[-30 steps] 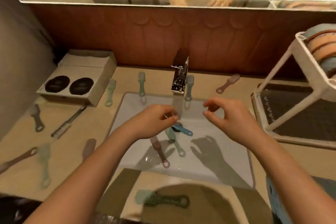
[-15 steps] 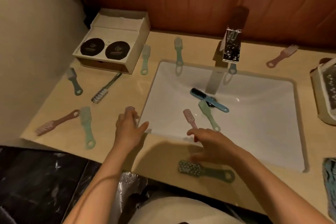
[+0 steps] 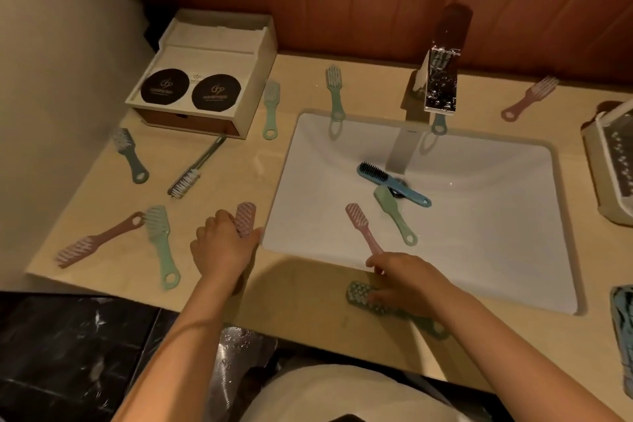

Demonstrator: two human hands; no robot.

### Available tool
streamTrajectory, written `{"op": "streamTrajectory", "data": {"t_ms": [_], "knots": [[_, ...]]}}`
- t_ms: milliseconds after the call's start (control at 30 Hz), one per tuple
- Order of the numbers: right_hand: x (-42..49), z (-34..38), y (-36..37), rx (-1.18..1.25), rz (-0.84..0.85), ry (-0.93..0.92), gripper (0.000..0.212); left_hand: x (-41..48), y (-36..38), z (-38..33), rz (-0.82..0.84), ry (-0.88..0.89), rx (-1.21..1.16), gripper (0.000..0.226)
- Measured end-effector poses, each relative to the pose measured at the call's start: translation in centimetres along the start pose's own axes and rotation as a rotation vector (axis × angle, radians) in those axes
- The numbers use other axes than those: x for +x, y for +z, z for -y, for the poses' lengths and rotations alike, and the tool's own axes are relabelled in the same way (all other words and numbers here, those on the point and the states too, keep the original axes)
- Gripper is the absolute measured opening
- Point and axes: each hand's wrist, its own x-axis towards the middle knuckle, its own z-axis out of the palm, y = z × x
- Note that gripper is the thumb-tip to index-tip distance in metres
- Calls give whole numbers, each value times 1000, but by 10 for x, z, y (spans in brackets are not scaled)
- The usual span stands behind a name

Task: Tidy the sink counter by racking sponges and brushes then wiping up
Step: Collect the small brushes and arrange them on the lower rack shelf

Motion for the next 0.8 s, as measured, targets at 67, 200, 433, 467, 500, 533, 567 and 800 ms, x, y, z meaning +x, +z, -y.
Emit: {"op": "streamTrajectory", "data": {"t_ms": [67, 200, 433, 467, 500, 533, 567, 800], "knots": [[5, -5, 3, 21, -30, 2, 35, 5, 0, 0, -3, -15, 33, 48], [7, -12, 5, 100, -61, 18, 18, 10, -3, -2, 116, -42, -94, 40], [-8, -27, -19, 439, -257, 11, 11, -18, -15, -45, 278, 93, -633, 27], [-11, -31, -24, 492, -316, -15, 7, -22, -16, -52, 306, 108, -664, 29], [-15, -36, -29, 533, -370, -38, 5, -26, -18, -61, 333, 121, -693, 30], [-19, -42, -35, 568, -419, -56, 7, -30, -18, -70, 365, 132, -720, 30], [-23, -49, -40, 600, -460, -61, 10, -34, -19, -79, 397, 144, -746, 30], [-71, -118, -64, 754, -739, -11, 18, -71, -11, -155, 587, 58, -1111, 17]]}}
